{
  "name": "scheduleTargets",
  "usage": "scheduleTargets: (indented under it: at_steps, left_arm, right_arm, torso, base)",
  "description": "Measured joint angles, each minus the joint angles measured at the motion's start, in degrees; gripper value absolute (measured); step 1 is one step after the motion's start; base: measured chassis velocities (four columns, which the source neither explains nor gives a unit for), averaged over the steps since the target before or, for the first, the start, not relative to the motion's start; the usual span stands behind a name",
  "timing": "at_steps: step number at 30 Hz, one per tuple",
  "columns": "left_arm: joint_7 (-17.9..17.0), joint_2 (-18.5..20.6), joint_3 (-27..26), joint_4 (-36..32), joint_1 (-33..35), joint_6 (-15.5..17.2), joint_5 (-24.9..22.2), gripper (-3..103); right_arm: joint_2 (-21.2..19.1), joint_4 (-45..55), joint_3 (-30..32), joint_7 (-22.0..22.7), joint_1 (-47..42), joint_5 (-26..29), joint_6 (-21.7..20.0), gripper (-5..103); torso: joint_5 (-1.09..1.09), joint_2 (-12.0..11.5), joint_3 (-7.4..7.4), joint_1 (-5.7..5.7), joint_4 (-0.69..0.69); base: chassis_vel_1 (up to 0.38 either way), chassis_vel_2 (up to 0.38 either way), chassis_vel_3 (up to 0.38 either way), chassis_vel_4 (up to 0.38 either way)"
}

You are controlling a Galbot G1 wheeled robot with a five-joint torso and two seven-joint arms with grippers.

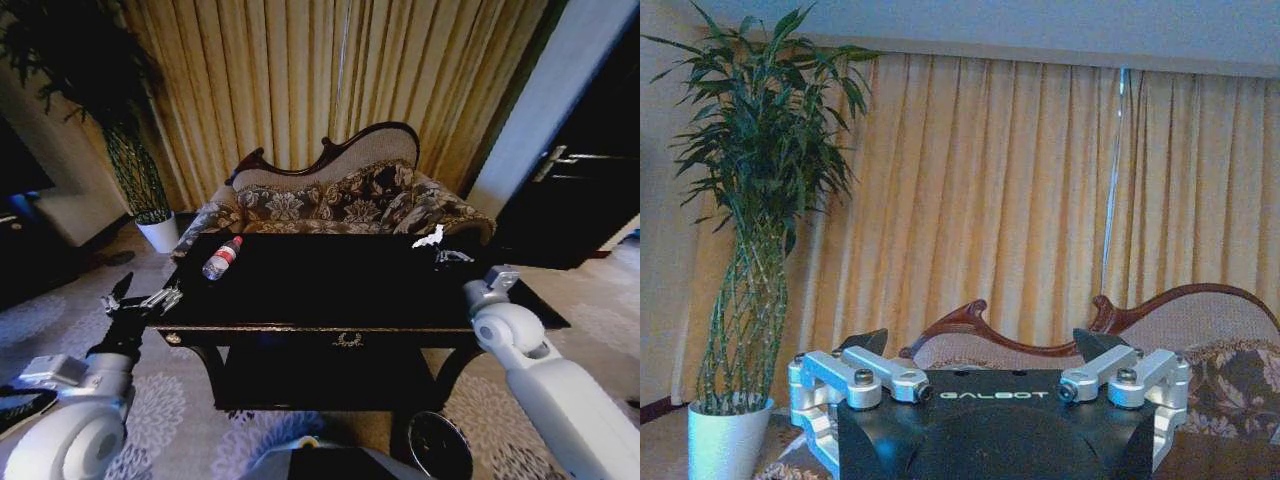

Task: Move to the front of the table and place the trash on the table into the trash bin.

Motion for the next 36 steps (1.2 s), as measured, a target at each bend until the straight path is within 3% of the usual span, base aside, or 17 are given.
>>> scheduleTargets:
  at_steps: [23, 31, 36]
  left_arm:
    - [0.2, -0.4, 0.0, 0.0, 0.6, -0.7, 0.2, 100]
    - [0.2, -0.7, -0.3, 0.0, 0.8, -0.7, 0.2, 100]
    - [0.2, -1.1, 0.0, 0.0, 0.8, -0.7, 0.3, 100]
  right_arm:
    - [2.6, -0.6, -0.3, -0.6, -1.7, -1.8, 1.4, 0]
    - [6.4, -7.8, 0.3, -6.5, -7.4, -8.1, -0.2, 0]
    - [7.4, -11.3, 1.3, -8.0, -10.4, -9.2, 0.6, 0]
  torso:
    - [-0.01, 0.0, -0.03, -0.05, 0.00]
    - [0.02, 0.0, 0.02, 0.05, 0.00]
    - [0.02, 0.0, 0.01, 0.02, -0.01]
  base:
    - [0.182, -0.177, -0.180, 0.181]
    - [-0.013, 0.017, 0.020, -0.014]
    - [-0.010, 0.008, 0.010, -0.005]
